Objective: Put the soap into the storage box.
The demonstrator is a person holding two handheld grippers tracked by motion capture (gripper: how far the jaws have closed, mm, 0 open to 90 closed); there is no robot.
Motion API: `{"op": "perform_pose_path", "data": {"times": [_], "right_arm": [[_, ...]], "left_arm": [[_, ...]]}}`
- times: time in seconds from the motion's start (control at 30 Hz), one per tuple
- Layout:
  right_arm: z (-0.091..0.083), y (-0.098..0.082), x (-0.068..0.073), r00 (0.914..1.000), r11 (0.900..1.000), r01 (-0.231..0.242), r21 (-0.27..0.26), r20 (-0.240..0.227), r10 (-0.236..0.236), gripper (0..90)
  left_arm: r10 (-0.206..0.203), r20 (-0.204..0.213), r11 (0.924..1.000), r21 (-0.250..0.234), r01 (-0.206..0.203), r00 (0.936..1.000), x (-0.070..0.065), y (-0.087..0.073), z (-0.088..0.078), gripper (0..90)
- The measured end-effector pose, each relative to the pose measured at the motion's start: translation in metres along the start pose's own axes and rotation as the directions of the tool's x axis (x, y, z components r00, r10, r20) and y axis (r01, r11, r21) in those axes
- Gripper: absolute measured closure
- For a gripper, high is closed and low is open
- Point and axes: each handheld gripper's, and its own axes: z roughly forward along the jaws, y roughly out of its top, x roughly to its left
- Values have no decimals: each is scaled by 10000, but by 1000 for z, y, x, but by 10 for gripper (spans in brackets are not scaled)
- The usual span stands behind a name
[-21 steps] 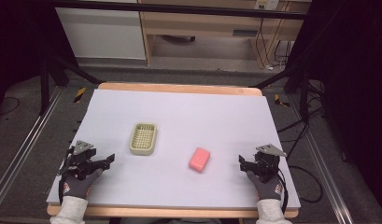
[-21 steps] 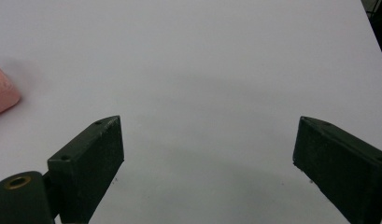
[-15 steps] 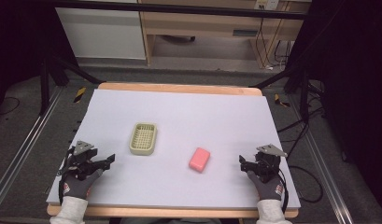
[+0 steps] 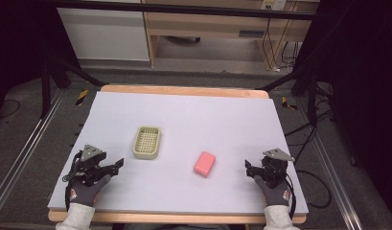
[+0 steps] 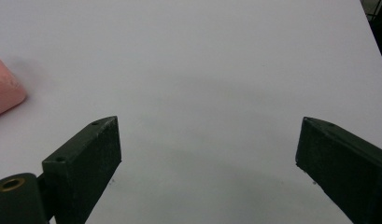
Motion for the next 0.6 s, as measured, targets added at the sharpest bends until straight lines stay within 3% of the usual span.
{"op": "perform_pose_path", "data": {"times": [0.23,0.6], "right_arm": [[0,0,1,10000,10000,50,16,75,-50,75],[0,-1,1,9998,10000,77,30,176,-77,76]], "left_arm": [[289,149,9996,61,-290,9995,-9,1,1,251],[414,311,9991,17,-415,9987,-20,2,1,235]]}}
